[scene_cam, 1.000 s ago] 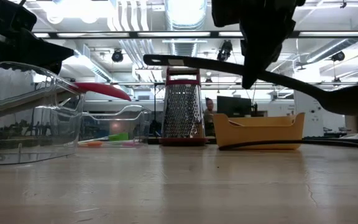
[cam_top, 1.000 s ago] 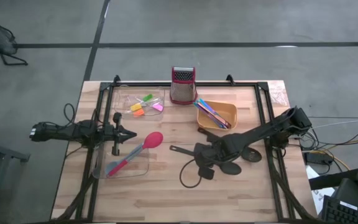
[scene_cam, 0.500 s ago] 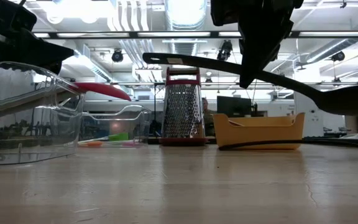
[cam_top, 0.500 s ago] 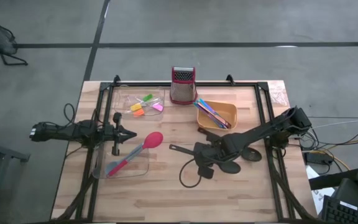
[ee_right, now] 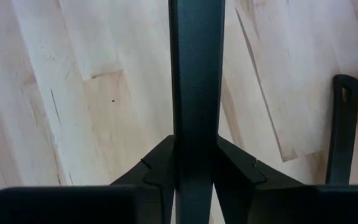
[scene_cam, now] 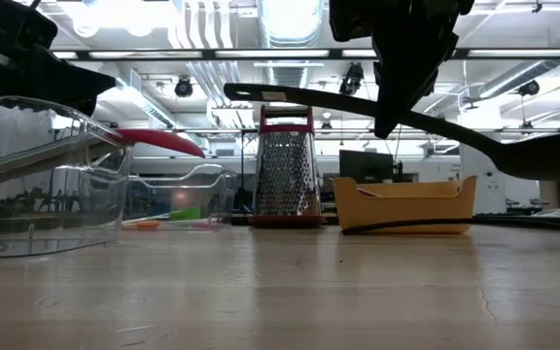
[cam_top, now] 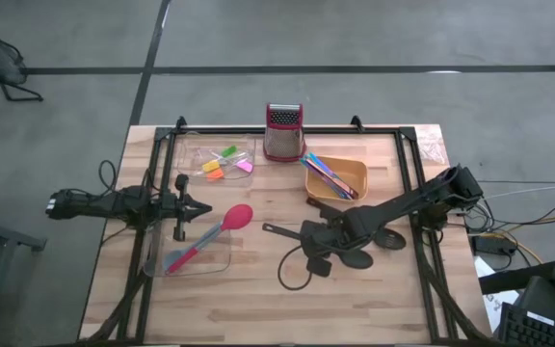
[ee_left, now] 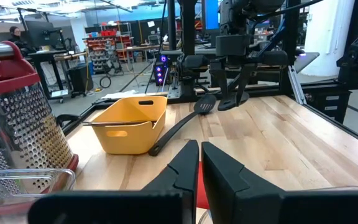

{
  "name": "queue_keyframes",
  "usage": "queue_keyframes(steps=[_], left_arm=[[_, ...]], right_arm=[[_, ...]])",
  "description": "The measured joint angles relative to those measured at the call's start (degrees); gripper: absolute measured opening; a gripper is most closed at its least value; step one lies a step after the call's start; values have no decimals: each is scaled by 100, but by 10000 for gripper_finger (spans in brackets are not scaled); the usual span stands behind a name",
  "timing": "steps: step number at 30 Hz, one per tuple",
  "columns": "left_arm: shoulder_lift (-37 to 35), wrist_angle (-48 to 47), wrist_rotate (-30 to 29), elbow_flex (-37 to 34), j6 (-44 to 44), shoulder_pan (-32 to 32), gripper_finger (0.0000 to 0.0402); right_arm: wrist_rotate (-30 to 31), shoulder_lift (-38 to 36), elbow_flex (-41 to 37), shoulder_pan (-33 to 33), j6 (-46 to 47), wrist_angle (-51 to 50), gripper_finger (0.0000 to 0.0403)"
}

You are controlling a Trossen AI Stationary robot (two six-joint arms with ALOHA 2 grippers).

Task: Pick & Place Kitchen Items
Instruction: Put the top black spoon into the bottom transparent bin

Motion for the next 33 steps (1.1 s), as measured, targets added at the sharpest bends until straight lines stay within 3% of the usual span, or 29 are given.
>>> queue_keyframes(steps=[9, 16, 22, 33], left_arm=[[-2, 0, 0, 0, 0, 2, 25], [-1, 0, 0, 0, -2, 1, 25], [-1, 0, 0, 0, -2, 2, 25], [0, 75, -72, -13, 192, 0, 25]], right_arm=[[0, 0, 0, -2, 0, 2, 74], [1, 0, 0, -9, -13, 4, 89], [99, 0, 0, -15, -113, 5, 73], [142, 0, 5, -13, -162, 9, 84]])
